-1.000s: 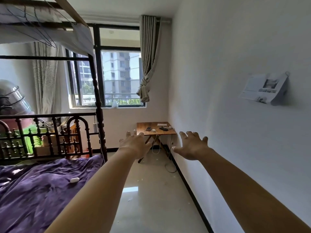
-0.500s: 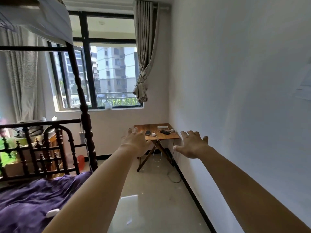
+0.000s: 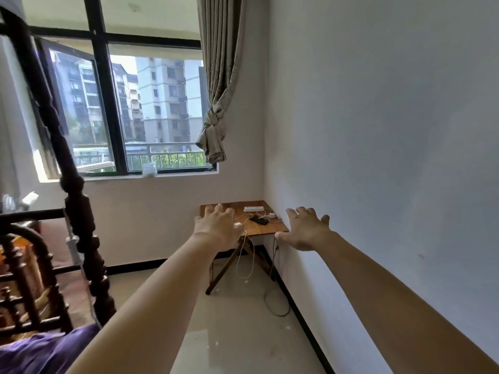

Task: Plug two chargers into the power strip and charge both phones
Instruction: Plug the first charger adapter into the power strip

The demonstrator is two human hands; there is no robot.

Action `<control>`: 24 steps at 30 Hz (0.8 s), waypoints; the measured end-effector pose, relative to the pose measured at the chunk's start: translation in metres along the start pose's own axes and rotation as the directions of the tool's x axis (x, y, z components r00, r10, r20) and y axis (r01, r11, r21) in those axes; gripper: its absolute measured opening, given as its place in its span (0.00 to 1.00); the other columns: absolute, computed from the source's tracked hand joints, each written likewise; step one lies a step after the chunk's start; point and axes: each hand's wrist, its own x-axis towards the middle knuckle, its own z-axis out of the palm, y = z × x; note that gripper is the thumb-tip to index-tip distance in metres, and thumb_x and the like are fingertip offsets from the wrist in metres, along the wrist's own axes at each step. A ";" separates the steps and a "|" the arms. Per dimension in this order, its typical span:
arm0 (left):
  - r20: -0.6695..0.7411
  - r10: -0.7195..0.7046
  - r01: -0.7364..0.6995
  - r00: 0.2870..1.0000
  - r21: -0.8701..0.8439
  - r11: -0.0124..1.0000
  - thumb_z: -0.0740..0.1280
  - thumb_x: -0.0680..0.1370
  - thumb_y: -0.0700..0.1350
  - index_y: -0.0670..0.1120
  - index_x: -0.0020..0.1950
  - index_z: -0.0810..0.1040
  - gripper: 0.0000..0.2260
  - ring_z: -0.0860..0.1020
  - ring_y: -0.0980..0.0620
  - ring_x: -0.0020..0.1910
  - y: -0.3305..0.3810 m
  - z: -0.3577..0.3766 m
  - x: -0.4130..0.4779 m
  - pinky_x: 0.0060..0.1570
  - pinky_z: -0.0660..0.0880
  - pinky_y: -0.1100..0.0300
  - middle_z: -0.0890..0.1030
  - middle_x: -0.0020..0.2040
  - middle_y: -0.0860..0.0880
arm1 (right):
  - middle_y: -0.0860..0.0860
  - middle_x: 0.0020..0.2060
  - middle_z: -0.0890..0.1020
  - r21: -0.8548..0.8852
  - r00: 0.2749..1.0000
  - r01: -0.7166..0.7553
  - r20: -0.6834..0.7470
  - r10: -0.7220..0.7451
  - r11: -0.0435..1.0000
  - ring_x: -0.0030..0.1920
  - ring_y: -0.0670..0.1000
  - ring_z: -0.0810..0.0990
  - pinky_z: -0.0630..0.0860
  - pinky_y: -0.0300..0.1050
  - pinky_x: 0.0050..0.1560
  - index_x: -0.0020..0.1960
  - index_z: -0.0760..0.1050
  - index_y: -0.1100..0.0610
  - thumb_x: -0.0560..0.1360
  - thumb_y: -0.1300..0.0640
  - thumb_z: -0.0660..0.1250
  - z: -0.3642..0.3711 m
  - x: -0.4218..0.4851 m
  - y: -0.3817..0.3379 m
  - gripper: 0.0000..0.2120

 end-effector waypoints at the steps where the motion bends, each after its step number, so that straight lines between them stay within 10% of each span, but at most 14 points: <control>1: 0.007 -0.006 0.006 1.000 -0.004 1.000 0.57 0.78 0.56 0.47 0.73 0.64 0.25 0.59 0.41 0.72 -0.002 0.006 0.025 0.67 0.63 0.41 0.63 0.74 0.43 | 0.55 0.73 0.62 0.000 1.000 0.003 0.000 -0.003 1.000 0.72 0.57 0.57 0.56 0.60 0.68 0.75 0.54 0.54 0.75 0.40 0.61 0.005 0.026 0.002 0.35; 24: 0.103 0.028 -0.025 0.994 -0.032 0.999 0.57 0.79 0.56 0.47 0.74 0.62 0.26 0.59 0.42 0.73 -0.085 0.181 0.545 0.67 0.62 0.42 0.63 0.74 0.44 | 0.55 0.72 0.63 0.041 0.994 -0.060 0.099 0.056 0.997 0.72 0.56 0.58 0.57 0.63 0.68 0.74 0.55 0.54 0.75 0.42 0.60 0.155 0.552 0.014 0.33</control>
